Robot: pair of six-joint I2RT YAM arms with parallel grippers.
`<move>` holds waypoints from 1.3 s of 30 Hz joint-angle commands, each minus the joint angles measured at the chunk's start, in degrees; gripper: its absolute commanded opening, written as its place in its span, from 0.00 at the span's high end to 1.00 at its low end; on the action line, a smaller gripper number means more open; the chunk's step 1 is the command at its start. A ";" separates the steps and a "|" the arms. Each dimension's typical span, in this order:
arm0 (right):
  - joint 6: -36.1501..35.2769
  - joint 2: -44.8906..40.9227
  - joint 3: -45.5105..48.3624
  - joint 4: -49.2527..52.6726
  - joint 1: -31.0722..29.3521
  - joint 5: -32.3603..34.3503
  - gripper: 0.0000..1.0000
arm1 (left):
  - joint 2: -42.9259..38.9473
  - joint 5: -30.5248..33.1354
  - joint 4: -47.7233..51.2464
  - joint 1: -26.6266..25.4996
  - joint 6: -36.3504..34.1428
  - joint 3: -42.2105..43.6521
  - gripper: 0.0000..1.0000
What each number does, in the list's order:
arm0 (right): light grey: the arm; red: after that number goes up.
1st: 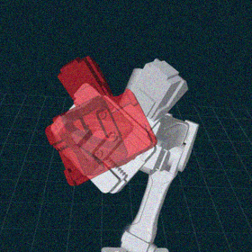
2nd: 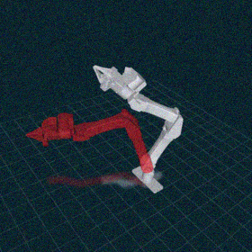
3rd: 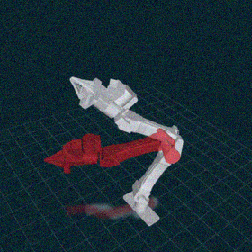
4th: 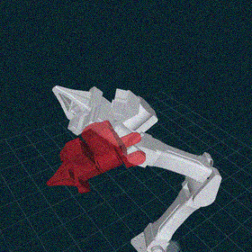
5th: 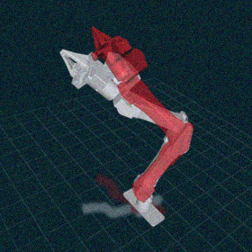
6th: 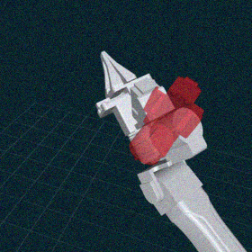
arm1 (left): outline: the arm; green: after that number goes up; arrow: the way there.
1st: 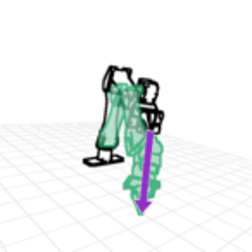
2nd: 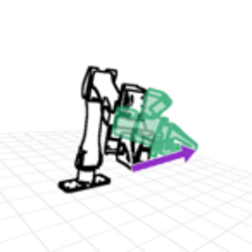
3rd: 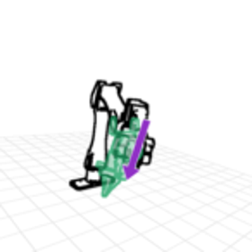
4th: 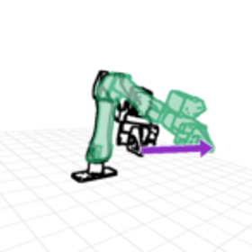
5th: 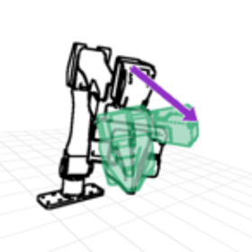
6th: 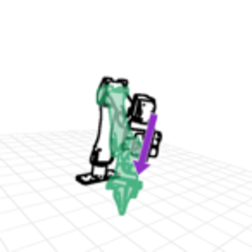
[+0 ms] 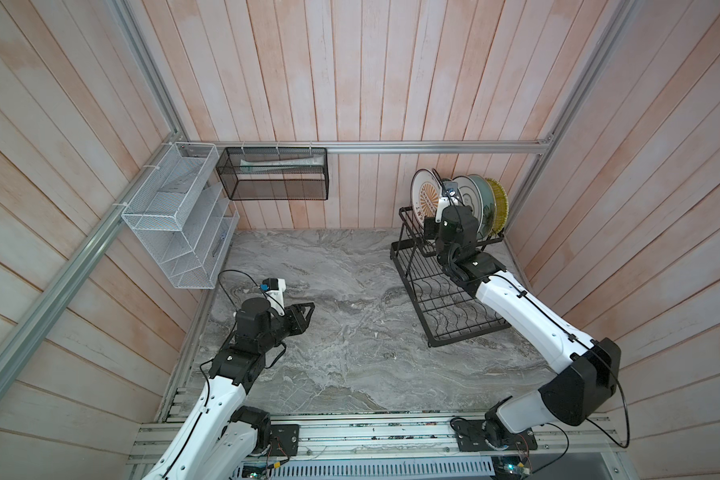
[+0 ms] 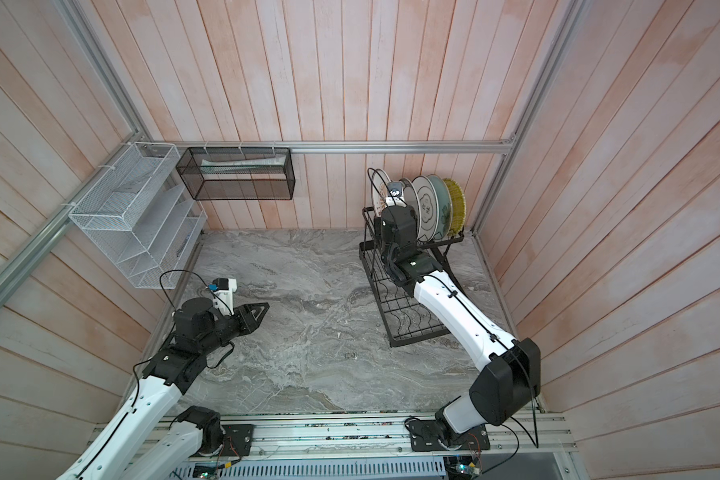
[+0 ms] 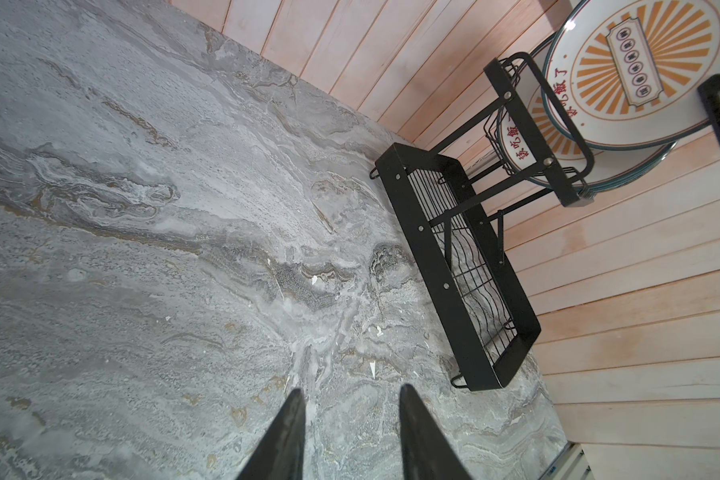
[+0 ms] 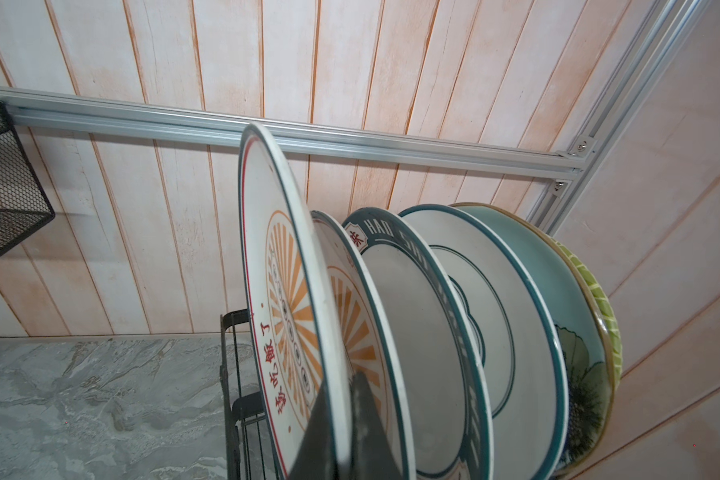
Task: Load the plates into the dish rack
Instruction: 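Lower the plate into the rack slot beside the other sunburst plate with the right gripper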
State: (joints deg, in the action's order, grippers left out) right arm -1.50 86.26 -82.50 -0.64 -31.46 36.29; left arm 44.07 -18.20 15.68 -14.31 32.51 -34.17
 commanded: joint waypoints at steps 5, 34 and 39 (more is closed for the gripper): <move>1.53 0.84 0.48 -0.89 -0.81 2.38 1.00 | -0.83 -1.05 0.16 -0.19 -0.70 -1.26 0.61; 3.04 0.67 2.69 0.96 -2.63 3.62 1.00 | -0.78 -0.83 1.44 -0.17 -1.66 -1.72 0.61; 3.44 0.53 2.96 1.50 -3.05 4.46 1.00 | -1.18 -0.72 1.54 -0.20 -1.52 -1.50 0.61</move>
State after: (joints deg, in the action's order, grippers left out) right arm 0.64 87.44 -79.50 1.65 -33.89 39.07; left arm 43.97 -18.20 17.02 -14.31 32.10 -34.17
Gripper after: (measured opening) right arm 0.071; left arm 0.393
